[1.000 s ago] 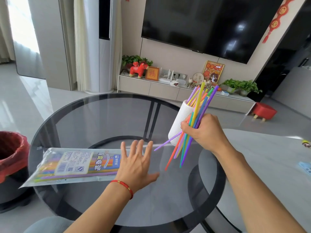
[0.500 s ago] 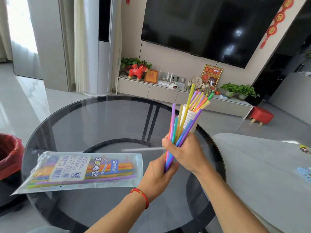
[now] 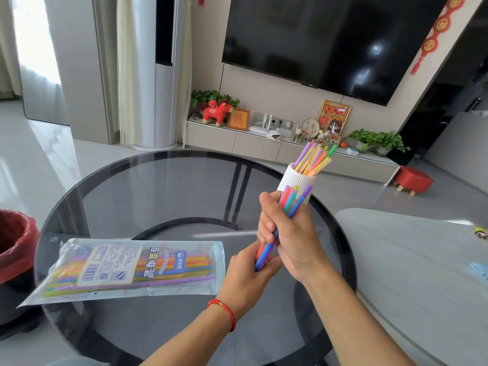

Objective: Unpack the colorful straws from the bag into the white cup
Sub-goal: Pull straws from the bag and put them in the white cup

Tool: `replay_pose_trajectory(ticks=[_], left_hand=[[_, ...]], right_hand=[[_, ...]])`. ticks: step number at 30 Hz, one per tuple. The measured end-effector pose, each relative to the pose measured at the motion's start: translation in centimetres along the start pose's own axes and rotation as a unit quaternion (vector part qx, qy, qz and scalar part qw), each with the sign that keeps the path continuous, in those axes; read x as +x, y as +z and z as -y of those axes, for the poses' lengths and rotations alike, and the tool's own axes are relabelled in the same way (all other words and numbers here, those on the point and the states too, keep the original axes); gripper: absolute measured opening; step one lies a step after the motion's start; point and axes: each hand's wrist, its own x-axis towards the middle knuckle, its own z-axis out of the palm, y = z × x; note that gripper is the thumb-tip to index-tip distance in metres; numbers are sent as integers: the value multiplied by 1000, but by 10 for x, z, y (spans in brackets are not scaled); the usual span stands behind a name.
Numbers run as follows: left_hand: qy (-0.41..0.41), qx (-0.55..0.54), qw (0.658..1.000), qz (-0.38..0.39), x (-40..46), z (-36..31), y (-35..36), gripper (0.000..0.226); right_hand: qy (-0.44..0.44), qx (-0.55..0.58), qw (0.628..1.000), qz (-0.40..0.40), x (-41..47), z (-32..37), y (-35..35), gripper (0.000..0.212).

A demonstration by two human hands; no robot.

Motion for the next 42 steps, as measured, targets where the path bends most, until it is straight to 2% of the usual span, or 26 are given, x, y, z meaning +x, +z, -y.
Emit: replay_pose_trajectory(ticks=[5, 9, 11, 14, 15, 19, 22, 33, 38, 40, 42], left_hand=[[-21, 4, 1000, -3, -1, 5, 1, 33], [-28, 35, 999, 4, -4, 9, 2, 27], [-1, 61, 998, 4, -5, 5, -1, 15], [43, 100, 994, -17, 0, 3, -15, 49], [55, 115, 991, -33, 3, 3, -22, 53], [93, 221, 965, -105, 8, 3, -46, 44], [88, 244, 957, -130, 7, 5, -54, 37], [57, 265, 956, -113, 7, 11, -58, 35], [31, 294, 951, -90, 8, 18, -60, 34], [28, 330, 941, -70, 9, 21, -62, 37], [14, 404, 914, -37, 8, 24, -65, 48]], right_hand=[[43, -21, 999, -7, 1, -8, 3, 50], [70, -15, 997, -25, -4, -24, 2, 53], [46, 16, 996, -69, -1, -19, -3, 52], [-24, 92, 982, -164, 21, 13, -24, 54], [-52, 114, 974, -188, 31, 29, -33, 55], [-163, 147, 946, -237, 70, 87, -62, 53], [-200, 140, 932, -267, 96, 112, -71, 53], [-156, -15, 940, -304, 142, 102, -72, 41], [-89, -218, 915, -327, 144, 88, -79, 40], [-29, -329, 891, -311, 143, 80, -81, 46], [58, -403, 868, -285, 141, 75, -81, 36]])
